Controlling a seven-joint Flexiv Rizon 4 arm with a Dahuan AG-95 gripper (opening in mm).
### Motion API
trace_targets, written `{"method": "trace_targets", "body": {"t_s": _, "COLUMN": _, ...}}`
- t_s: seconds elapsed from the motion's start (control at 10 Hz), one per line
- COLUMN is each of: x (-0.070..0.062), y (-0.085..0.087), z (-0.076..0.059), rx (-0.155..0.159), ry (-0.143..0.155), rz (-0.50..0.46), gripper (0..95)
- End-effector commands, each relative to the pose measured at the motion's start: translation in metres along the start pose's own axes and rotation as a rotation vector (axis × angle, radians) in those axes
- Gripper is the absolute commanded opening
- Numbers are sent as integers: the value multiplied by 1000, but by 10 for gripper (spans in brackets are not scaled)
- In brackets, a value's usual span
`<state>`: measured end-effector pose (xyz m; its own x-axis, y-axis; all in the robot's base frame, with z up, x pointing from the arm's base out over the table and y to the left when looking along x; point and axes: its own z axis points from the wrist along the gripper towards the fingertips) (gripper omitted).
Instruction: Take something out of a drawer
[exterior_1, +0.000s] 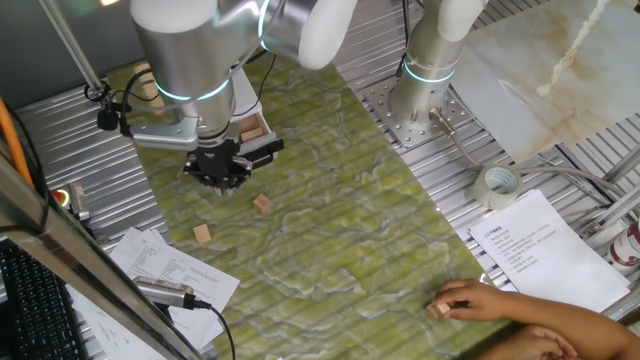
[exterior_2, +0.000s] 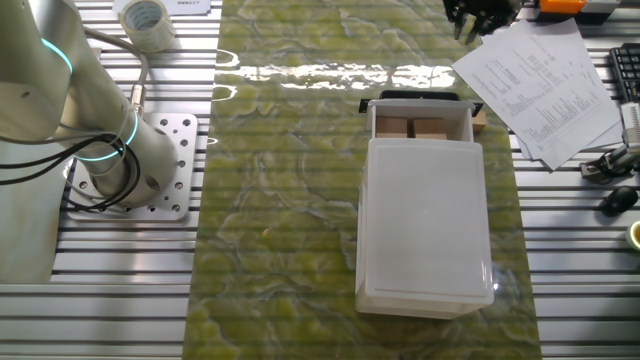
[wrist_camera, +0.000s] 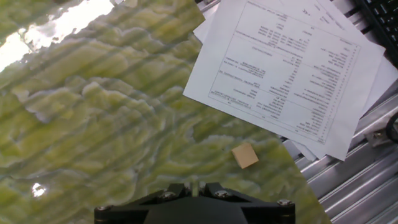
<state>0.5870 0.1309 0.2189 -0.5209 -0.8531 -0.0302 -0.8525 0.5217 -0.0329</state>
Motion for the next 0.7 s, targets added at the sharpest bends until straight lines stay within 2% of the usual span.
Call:
{"method": "trace_targets", "body": {"t_s": 0.1, "x": -2, "y": -1, "z": -1, "rx": -1, "ry": 2, "rz": -2, "gripper": 0}}
{"method": "trace_targets", "body": {"t_s": 0.7, "x": -7, "y": 0, "z": -3, "rx": -1, "ry": 16, "rz": -27, "gripper": 0}}
